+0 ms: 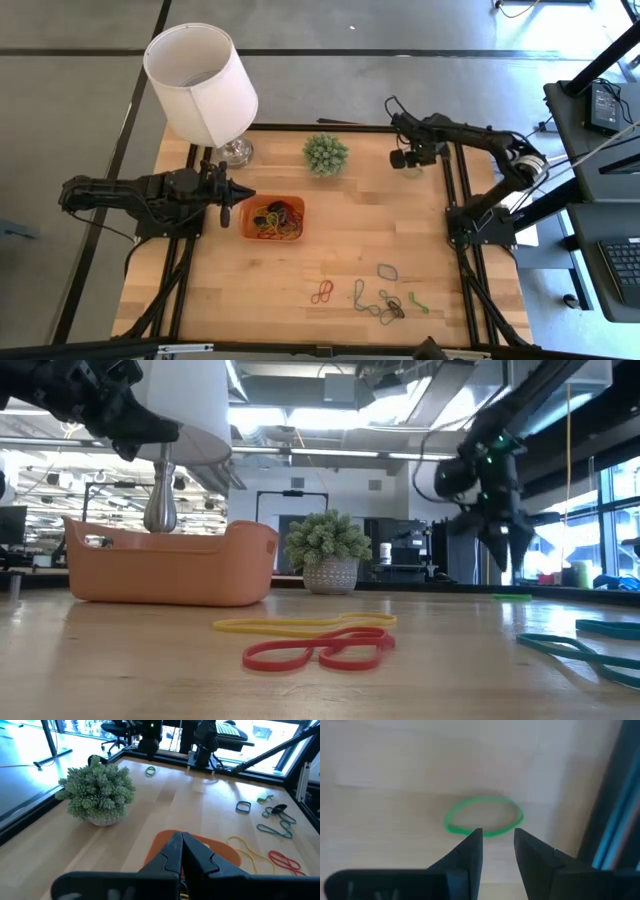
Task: Pick and place rubber bands into bin
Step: Put the green rubber band into the orange bin
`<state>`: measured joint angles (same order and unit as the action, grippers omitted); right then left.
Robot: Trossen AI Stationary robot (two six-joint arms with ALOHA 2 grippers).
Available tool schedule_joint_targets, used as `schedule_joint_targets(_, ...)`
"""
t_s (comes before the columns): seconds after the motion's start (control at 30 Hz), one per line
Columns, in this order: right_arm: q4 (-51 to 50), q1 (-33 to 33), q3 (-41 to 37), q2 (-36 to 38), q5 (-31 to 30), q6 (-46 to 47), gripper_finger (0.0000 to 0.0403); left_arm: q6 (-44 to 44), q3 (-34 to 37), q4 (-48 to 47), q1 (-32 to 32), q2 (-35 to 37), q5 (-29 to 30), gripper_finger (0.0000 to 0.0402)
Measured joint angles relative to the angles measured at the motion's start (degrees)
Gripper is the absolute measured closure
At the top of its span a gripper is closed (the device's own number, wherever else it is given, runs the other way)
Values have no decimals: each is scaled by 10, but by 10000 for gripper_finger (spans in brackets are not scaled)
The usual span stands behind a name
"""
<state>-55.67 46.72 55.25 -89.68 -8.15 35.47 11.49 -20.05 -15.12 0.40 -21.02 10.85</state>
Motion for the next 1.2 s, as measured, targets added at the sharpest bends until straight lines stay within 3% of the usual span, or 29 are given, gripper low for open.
schedule_joint_targets(0.1, 35, 24, -39, -1, 28, -13, 288, 0, 0, 0, 0, 0, 0, 400)
schedule_joint_targets(0.47, 152, 63, -139, 3, 27, -13, 291, 0, 0, -1, 0, 0, 14, 400)
schedule_joint_targets(0.57, 165, 63, -151, 5, 28, -13, 319, -1, 0, -1, 0, 0, 23, 400)
schedule_joint_targets(0.7, 167, 63, -153, 5, 24, -21, 388, -1, 0, -1, 0, 0, 27, 400)
schedule_joint_targets(0.8, 167, 61, -155, 13, 26, -28, 393, -2, 0, -1, 0, 0, 27, 400)
schedule_joint_targets(0.97, 154, 37, -161, 65, 38, -18, 400, -2, 0, -1, 0, 0, 27, 400)
schedule_joint_targets(1.2, 137, -43, -159, 189, 38, 64, 401, -2, 0, -1, 0, 0, 17, 400)
